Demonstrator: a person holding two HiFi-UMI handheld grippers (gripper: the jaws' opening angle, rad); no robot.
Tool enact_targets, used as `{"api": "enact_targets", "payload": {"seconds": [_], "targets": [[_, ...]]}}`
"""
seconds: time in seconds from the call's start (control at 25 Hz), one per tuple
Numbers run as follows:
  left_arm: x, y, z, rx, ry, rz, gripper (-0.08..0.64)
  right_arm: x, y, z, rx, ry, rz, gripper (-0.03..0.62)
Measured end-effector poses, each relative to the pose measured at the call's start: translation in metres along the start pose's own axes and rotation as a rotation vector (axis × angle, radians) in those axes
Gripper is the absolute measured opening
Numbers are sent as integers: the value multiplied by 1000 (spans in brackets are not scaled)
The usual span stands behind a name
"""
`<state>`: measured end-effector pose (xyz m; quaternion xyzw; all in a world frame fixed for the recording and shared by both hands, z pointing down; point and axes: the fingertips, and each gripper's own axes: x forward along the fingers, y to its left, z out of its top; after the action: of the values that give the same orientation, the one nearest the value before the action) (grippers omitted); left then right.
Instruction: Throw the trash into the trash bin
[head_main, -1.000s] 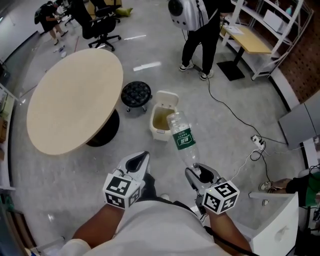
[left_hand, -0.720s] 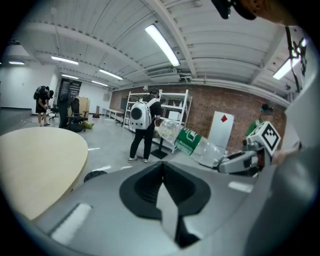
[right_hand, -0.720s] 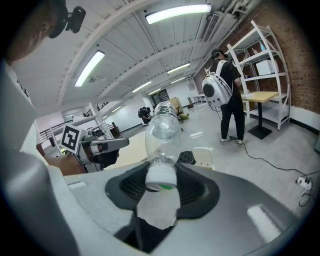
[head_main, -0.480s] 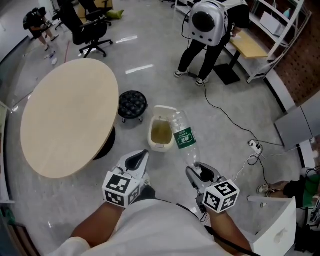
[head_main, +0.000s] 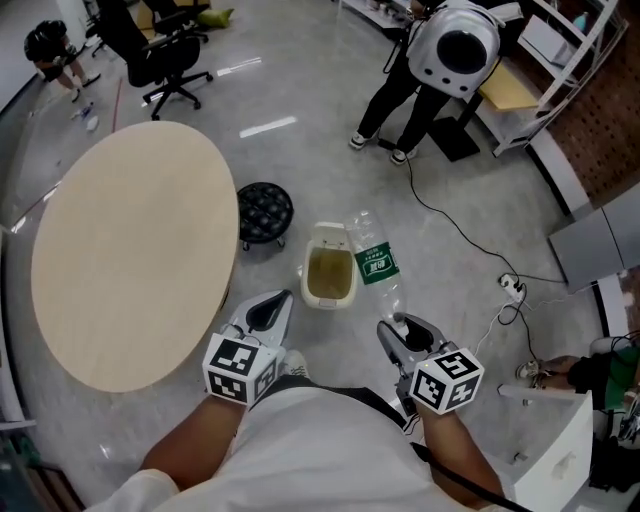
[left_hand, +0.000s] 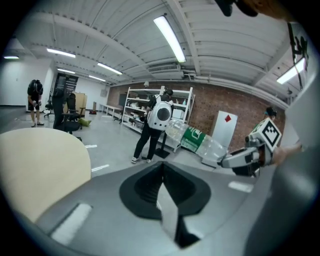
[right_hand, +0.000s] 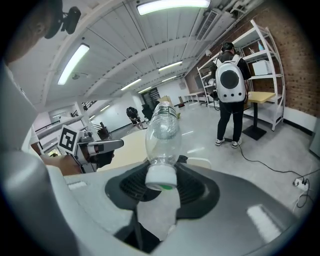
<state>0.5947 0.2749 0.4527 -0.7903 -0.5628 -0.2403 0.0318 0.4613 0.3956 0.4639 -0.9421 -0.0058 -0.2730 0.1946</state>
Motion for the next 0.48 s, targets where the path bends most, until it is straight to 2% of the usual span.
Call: {"api": "enact_targets", "payload": {"seconds": [0.2,0.48], "targets": [[14,23,-3,-8,27,-9,6,25,-9,4,21,18,-24,153],[25,17,-21,-42,63,14,6,33,-23,-23,24,118,2,153]]}}
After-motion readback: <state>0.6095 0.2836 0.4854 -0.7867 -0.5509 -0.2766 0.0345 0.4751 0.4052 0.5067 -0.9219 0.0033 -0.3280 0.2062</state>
